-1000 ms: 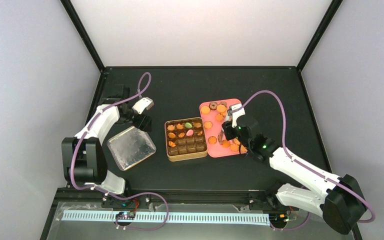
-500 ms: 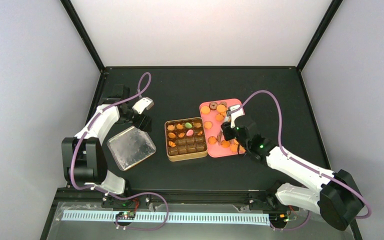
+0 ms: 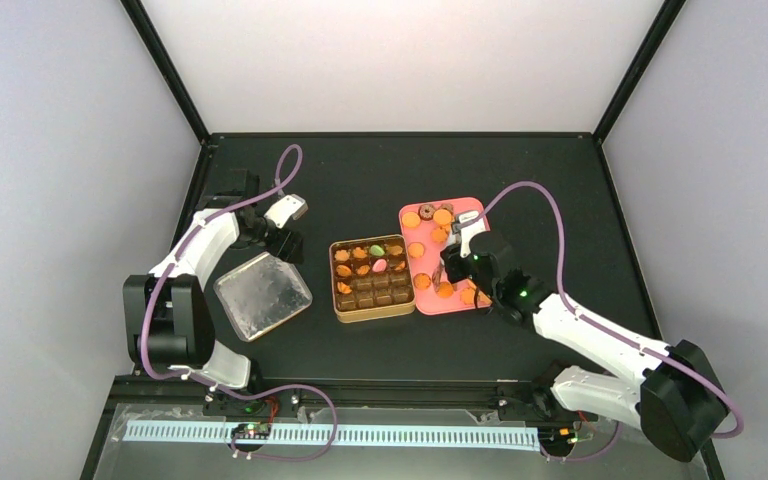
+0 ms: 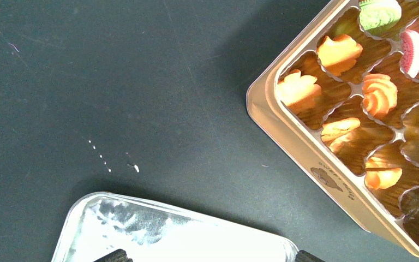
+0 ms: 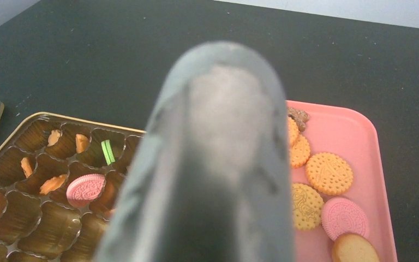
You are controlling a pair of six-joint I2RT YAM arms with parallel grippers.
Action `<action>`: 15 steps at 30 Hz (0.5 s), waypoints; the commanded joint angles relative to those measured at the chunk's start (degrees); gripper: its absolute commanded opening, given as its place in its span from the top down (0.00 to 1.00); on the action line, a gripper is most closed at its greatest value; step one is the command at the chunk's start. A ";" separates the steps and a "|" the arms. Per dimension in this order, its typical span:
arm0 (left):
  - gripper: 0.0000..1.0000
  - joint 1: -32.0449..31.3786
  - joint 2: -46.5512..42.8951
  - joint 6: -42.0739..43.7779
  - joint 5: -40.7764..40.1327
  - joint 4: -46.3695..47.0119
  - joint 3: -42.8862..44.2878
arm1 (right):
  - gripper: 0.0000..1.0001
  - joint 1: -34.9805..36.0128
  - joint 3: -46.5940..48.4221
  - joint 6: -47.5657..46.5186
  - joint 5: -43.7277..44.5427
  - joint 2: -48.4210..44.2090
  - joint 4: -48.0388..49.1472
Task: Pack the cookies
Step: Pick up the fake cookies from the plate.
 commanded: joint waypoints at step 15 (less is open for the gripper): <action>0.20 0.65 -0.39 -0.36 -0.78 0.65 0.50 | 0.79 2.01 10.86 -3.36 2.58 -4.07 -8.66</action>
